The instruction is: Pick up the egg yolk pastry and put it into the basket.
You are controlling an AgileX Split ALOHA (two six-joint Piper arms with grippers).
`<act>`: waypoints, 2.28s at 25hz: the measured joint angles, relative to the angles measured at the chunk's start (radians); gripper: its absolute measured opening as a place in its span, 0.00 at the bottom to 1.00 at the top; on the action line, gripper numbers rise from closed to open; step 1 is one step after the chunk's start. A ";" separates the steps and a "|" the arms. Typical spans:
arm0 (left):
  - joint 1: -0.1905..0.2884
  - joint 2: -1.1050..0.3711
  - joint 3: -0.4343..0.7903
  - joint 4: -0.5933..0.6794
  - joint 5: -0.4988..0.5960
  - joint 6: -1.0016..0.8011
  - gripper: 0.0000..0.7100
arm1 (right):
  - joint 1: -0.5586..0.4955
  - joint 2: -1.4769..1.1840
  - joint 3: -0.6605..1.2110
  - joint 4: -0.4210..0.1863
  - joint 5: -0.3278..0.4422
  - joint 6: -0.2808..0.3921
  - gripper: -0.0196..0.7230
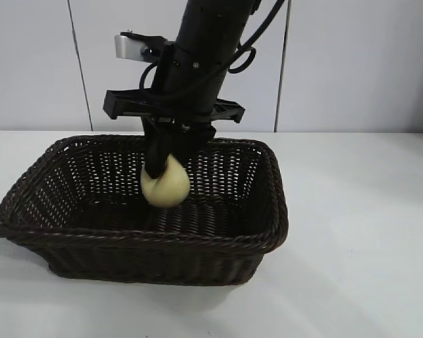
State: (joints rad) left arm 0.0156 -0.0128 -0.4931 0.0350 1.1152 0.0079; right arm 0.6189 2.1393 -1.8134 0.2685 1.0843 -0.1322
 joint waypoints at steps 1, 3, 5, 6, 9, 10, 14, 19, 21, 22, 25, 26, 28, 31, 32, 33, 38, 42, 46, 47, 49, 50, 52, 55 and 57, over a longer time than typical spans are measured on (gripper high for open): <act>0.000 0.000 0.000 0.000 0.000 0.000 0.76 | 0.000 0.000 0.000 -0.002 0.009 0.000 0.59; 0.000 0.000 0.000 0.000 0.000 0.000 0.76 | 0.000 -0.001 -0.011 -0.016 0.041 0.000 0.68; 0.000 0.000 0.000 0.000 0.000 0.000 0.76 | 0.000 -0.001 -0.047 -0.048 0.091 0.005 0.72; 0.000 0.000 0.000 0.000 0.000 0.000 0.76 | 0.000 -0.001 -0.068 -0.071 0.115 0.014 0.73; 0.000 0.000 0.000 0.000 0.000 0.000 0.76 | -0.001 -0.008 -0.133 -0.180 0.130 0.062 0.74; 0.000 0.000 0.000 0.000 0.000 0.000 0.76 | -0.005 -0.012 -0.142 -0.221 0.131 0.085 0.74; 0.000 0.000 0.000 0.000 0.000 0.000 0.76 | -0.067 -0.019 -0.148 -0.361 0.140 0.132 0.74; 0.000 0.000 0.000 0.000 0.000 0.000 0.76 | -0.242 -0.019 -0.148 -0.394 0.146 0.140 0.74; 0.000 0.000 0.000 0.000 0.000 0.000 0.76 | -0.315 -0.019 -0.148 -0.395 0.146 0.132 0.74; 0.000 0.000 0.000 0.000 0.000 0.000 0.76 | -0.355 -0.019 -0.148 -0.395 0.146 0.132 0.74; 0.000 0.000 0.000 0.000 0.000 0.000 0.76 | -0.469 -0.019 -0.148 -0.375 0.146 0.132 0.74; 0.000 0.000 0.000 0.000 0.000 -0.001 0.76 | -0.509 -0.019 -0.148 -0.353 0.146 0.132 0.74; 0.000 0.000 0.000 0.000 0.000 -0.001 0.76 | -0.575 -0.019 -0.148 -0.298 0.147 0.132 0.74; 0.000 0.000 0.000 0.000 0.000 -0.001 0.76 | -0.644 -0.019 -0.148 -0.234 0.147 0.118 0.74; 0.000 0.000 0.000 0.000 0.000 -0.001 0.76 | -0.654 -0.023 -0.146 -0.230 0.147 0.110 0.74; 0.000 0.000 0.000 0.000 0.000 -0.001 0.76 | -0.663 -0.031 -0.134 -0.230 0.146 0.104 0.74; 0.000 0.000 0.000 0.000 0.000 0.000 0.76 | -0.683 -0.147 0.033 -0.228 0.146 0.086 0.74; 0.000 0.000 0.000 0.000 0.000 0.000 0.76 | -0.684 -0.282 0.245 -0.217 0.144 0.078 0.74; 0.000 0.000 0.000 0.000 0.000 0.000 0.76 | -0.684 -0.468 0.488 -0.201 0.143 0.068 0.74; 0.000 0.000 0.000 0.000 0.000 0.000 0.76 | -0.684 -0.515 0.550 -0.200 0.142 0.067 0.74; 0.000 0.000 0.000 0.000 0.000 0.000 0.76 | -0.684 -0.637 0.660 -0.200 0.142 0.061 0.74; 0.000 0.000 0.000 0.000 0.000 0.000 0.76 | -0.684 -0.701 0.718 -0.200 0.141 0.059 0.74; 0.000 0.000 0.000 0.000 0.000 0.000 0.76 | -0.684 -0.821 0.829 -0.200 0.123 0.052 0.74; 0.000 0.000 0.000 0.000 0.000 0.000 0.76 | -0.684 -1.014 0.965 -0.200 0.076 0.029 0.74; 0.000 0.000 0.000 0.000 0.000 0.000 0.76 | -0.684 -1.151 1.041 -0.200 0.041 0.011 0.74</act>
State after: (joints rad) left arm 0.0156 -0.0128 -0.4931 0.0350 1.1152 0.0076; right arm -0.0649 0.9879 -0.7720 0.0686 1.1249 -0.1217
